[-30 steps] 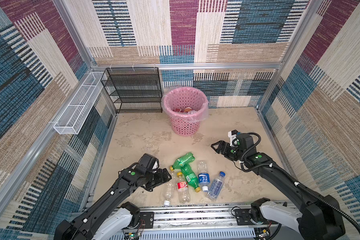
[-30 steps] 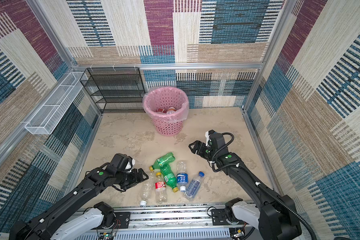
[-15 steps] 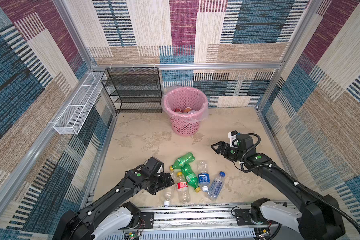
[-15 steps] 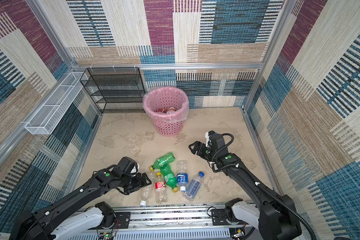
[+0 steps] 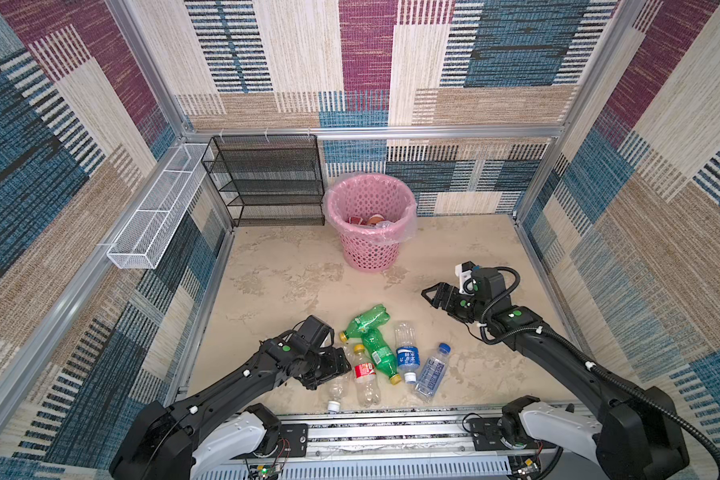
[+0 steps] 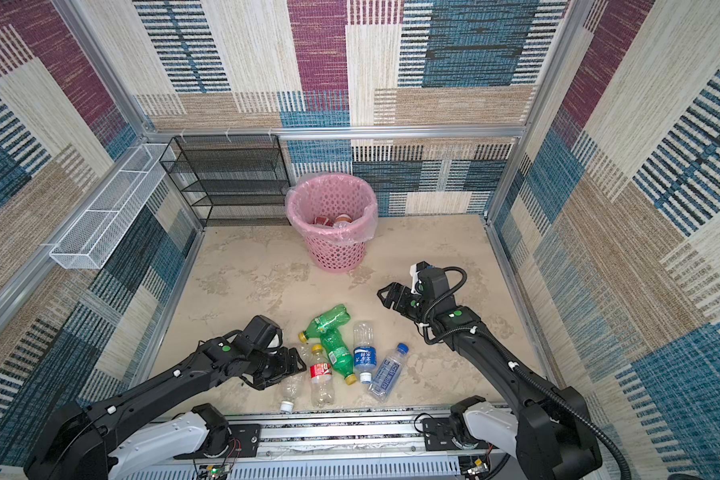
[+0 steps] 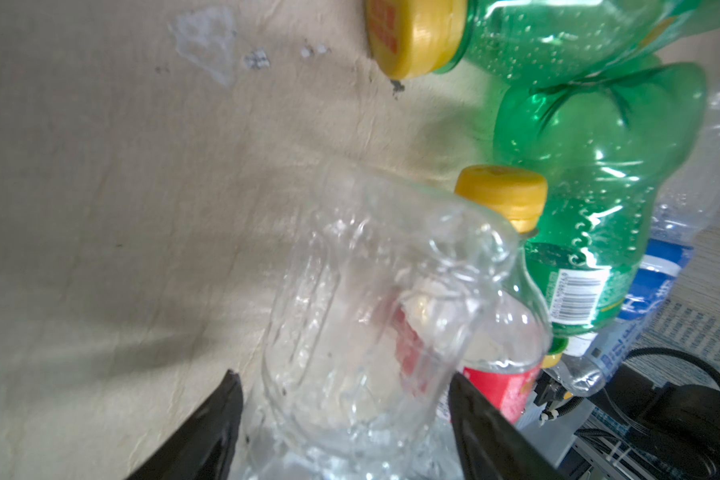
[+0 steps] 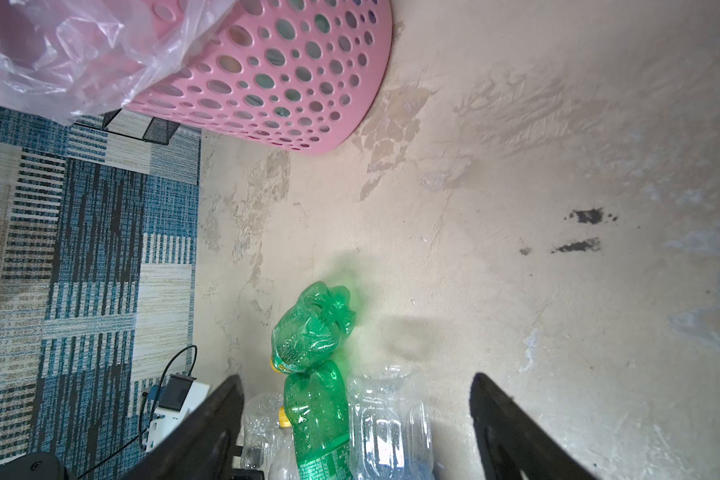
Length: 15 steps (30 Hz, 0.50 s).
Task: Throw the plastic bottles in the bin
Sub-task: 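Lower the left gripper onto the crushed clear bottle and close it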
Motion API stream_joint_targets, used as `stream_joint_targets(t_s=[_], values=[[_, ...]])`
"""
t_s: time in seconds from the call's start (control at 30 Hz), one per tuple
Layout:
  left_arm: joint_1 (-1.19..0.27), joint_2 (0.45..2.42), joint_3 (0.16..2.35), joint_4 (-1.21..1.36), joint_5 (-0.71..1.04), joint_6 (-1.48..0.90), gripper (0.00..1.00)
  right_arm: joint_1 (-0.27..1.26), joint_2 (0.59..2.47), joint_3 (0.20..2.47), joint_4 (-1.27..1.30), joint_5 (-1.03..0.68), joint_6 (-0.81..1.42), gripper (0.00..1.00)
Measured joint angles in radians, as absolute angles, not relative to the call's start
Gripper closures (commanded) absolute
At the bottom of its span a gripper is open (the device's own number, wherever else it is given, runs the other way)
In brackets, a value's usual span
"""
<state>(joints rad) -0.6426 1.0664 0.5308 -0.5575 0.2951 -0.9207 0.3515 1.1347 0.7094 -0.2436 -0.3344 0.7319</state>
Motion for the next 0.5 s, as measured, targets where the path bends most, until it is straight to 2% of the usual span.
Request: stream_joint_targets(t_s=[0.5], values=[[-0.643, 1.066, 0.527, -0.542, 0.284, -0.921, 0.31, 0.352, 1.153, 0.713, -0.239, -0.341, 0.731, 0.14]])
